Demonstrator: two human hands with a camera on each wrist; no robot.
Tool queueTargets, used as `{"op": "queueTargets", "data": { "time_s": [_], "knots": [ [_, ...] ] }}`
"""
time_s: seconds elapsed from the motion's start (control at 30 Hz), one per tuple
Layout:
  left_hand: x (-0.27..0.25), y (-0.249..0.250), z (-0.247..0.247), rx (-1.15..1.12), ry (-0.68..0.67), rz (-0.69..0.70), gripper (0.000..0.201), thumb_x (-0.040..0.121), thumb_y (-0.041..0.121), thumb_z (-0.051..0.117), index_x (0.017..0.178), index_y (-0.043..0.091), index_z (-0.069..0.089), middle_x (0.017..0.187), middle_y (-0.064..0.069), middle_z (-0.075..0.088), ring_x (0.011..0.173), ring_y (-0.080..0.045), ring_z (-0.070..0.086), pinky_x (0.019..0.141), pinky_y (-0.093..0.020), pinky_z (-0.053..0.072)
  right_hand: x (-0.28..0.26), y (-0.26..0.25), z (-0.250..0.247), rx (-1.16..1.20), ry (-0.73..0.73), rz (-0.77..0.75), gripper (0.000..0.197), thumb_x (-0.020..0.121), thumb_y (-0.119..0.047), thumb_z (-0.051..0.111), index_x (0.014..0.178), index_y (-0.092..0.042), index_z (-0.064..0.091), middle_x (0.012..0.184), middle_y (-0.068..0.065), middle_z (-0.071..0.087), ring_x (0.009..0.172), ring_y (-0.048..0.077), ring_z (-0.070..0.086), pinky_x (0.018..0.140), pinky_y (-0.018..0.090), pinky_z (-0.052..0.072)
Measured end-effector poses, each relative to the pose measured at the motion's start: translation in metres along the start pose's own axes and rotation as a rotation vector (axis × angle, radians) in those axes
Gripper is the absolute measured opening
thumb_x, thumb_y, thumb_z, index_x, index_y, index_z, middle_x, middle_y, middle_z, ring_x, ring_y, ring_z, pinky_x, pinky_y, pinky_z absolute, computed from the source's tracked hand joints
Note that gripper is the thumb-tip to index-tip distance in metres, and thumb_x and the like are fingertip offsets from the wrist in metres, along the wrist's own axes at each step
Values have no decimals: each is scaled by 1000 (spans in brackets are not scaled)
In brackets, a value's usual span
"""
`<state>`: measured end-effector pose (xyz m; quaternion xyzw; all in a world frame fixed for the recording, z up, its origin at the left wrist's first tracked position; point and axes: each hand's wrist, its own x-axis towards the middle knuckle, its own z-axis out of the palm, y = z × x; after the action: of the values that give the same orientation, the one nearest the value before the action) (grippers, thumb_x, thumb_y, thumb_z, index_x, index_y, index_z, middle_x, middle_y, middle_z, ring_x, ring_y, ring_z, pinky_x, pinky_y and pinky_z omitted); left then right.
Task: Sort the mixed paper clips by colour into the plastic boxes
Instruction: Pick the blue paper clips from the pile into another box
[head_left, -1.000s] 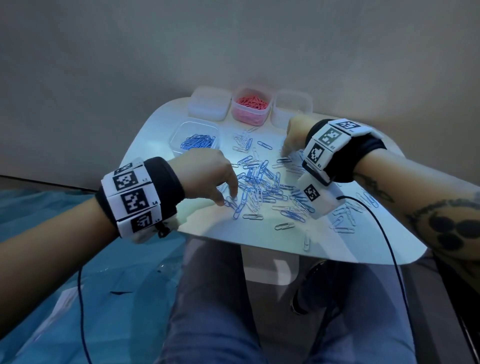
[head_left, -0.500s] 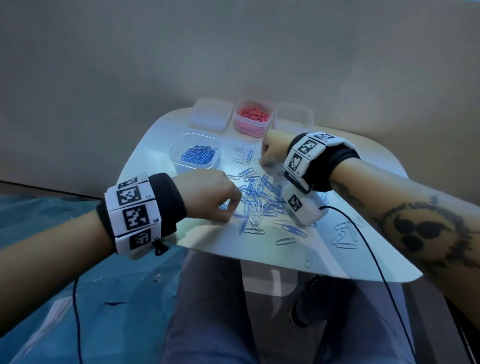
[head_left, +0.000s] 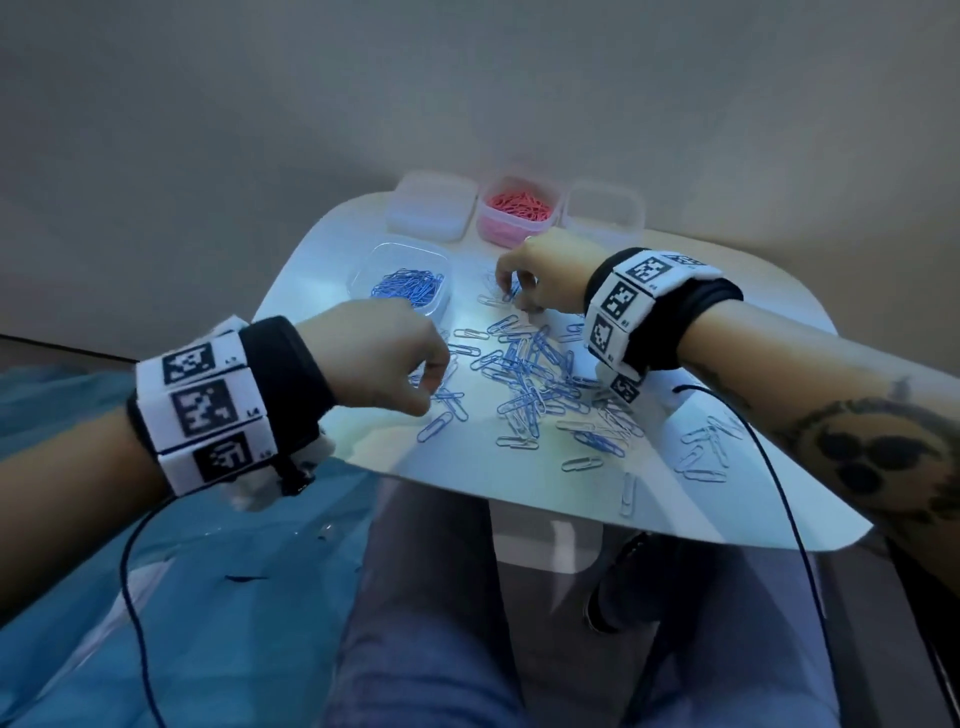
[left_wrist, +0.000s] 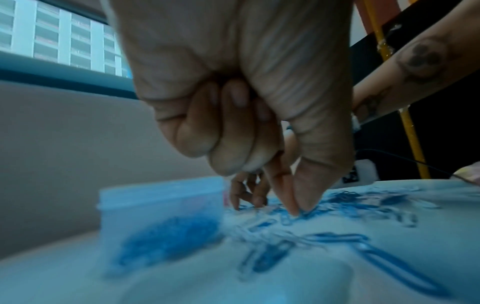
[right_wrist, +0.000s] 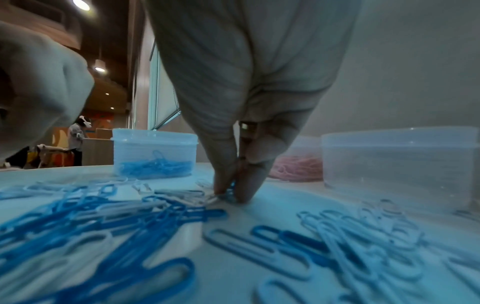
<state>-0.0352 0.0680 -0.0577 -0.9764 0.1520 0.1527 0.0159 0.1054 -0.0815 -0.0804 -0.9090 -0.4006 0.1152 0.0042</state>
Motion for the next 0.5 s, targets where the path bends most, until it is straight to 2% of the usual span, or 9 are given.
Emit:
{"op": "queueTargets", "data": {
  "time_s": [0.1, 0.17, 0.23, 0.3, 0.37, 0.4, 0.47, 0.5],
  "knots": [
    [-2, 7, 9, -19, -5, -32, 8, 79, 33, 60, 73, 28, 58, 55, 8, 40, 55, -3, 38, 50, -21, 27, 5, 0, 1, 24, 5, 47, 22, 85, -13, 62, 106, -9, 62, 110, 9, 64, 98, 28, 57, 76, 29, 41],
    [-2, 10, 13, -56, 6, -46, 19, 80, 43, 62, 76, 25, 61, 57, 10, 41, 60, -9, 41, 50, -19, 27, 7, -1, 4, 58, -12, 88, 21, 85, -13, 62, 105, -6, 63, 112, 11, 63, 92, 25, 54, 74, 28, 40],
    [-1, 11, 17, -102, -9, -68, 28, 76, 51, 66, 80, 24, 62, 61, 13, 39, 62, -5, 38, 50, -17, 25, 8, -1, 5, 69, -46, 126, 23, 87, -13, 59, 106, -1, 63, 112, 13, 64, 96, 28, 58, 79, 32, 45],
    [0, 12, 20, -161, -34, -74, 28, 76, 46, 69, 84, 20, 64, 62, 13, 38, 60, 0, 35, 50, -16, 24, 9, -1, 6, 79, -75, 168, 28, 89, -17, 57, 109, 2, 63, 113, 15, 65, 104, 30, 59, 85, 33, 47],
    [2, 12, 21, -234, -52, -60, 22, 78, 35, 71, 86, 15, 67, 59, 11, 39, 56, -1, 36, 49, -15, 24, 9, -1, 7, 103, -82, 197, 29, 90, -18, 56, 108, 4, 62, 110, 15, 65, 102, 30, 60, 80, 32, 46],
    [1, 12, 21, -260, -55, -57, 19, 79, 30, 70, 86, 13, 68, 58, 10, 40, 54, -2, 37, 50, -15, 25, 8, 0, 9, 128, -89, 207, 26, 90, -17, 56, 102, 4, 63, 105, 15, 66, 95, 28, 59, 75, 30, 44],
    [-1, 11, 21, -268, -34, -59, 14, 82, 24, 66, 85, 11, 69, 56, 9, 40, 53, -4, 37, 50, -14, 26, 6, 3, 13, 189, -81, 215, 18, 90, -16, 55, 78, -3, 60, 82, 9, 63, 82, 23, 53, 64, 26, 40],
    [-3, 11, 22, -256, -19, -65, 13, 82, 22, 63, 84, 10, 69, 56, 9, 41, 54, -5, 38, 50, -14, 27, 4, 5, 14, 217, -70, 215, 25, 90, -15, 55, 66, -9, 53, 70, 3, 57, 79, 21, 51, 58, 25, 37]
  ]
}}
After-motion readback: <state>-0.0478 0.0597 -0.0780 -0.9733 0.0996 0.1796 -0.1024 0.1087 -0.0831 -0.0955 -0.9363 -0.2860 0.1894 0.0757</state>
